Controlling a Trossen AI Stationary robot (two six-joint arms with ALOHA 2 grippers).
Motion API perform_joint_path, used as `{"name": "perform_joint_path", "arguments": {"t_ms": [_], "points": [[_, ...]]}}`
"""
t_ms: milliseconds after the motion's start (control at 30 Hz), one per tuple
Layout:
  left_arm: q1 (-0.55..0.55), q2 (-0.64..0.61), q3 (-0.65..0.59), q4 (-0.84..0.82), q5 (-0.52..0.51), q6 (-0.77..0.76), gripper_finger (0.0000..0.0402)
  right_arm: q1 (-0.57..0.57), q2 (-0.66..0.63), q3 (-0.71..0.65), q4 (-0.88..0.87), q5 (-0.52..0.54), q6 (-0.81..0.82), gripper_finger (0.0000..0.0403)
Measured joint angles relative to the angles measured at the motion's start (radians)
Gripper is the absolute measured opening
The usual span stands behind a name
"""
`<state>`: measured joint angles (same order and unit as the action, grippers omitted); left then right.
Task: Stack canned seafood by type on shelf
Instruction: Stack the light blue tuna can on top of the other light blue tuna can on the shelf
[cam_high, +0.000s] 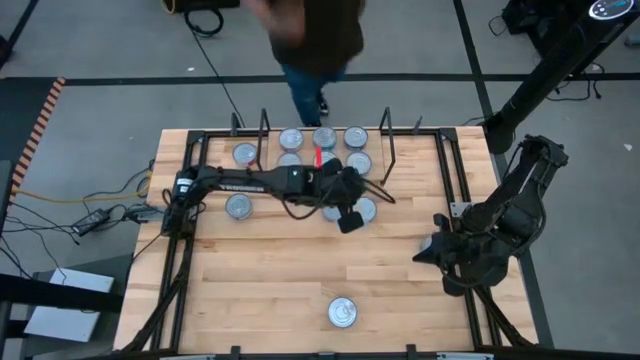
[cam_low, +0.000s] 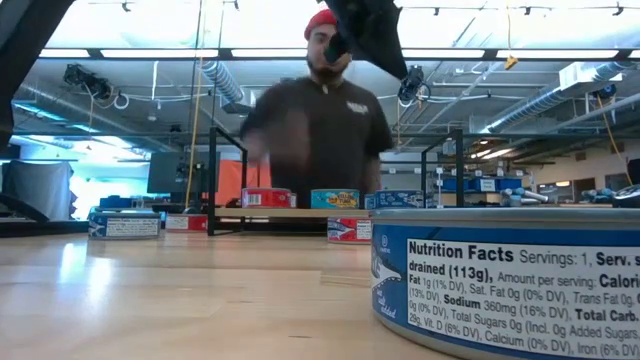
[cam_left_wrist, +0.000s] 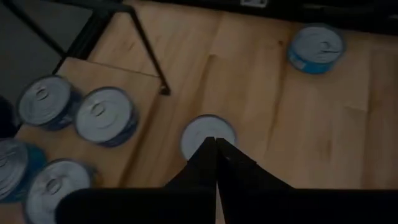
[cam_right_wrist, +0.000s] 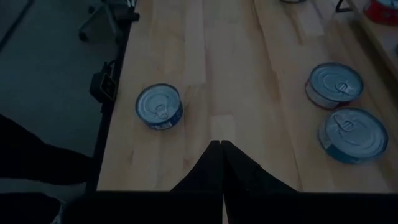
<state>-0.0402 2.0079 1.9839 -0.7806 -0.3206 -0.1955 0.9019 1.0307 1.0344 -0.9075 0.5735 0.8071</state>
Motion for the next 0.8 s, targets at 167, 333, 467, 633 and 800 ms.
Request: {"name": "perform_joint_path", "arguments": {"t_ms": [167, 333, 467, 633, 800], "points": [[-0.058, -0.002, -0.020, 0.057, 0.000, -0.019, 0.0005, 0.008, 0.015, 0.000, 0.032, 0.018, 0.012, 0.0003], [-0.105, -0.001, -0.115, 0.157, 0.022, -0.075, 0.0005, 0.008, 0.061, 0.000, 0.062, 0.039, 0.005, 0.0003], [-0.154, -0.002, -0.204, 0.290, 0.038, -0.124, 0.0005, 0.008, 0.104, 0.000, 0.082, 0.037, 0.013, 0.0003], [-0.209, -0.025, -0.295, 0.452, 0.039, -0.175, 0.0005, 0.015, 0.135, 0.000, 0.120, 0.027, 0.013, 0.0003], [-0.242, -0.051, -0.397, 0.605, 0.019, -0.205, 0.0005, 0.027, 0.137, 0.000, 0.122, 0.013, 0.026, 0.0003]]}}
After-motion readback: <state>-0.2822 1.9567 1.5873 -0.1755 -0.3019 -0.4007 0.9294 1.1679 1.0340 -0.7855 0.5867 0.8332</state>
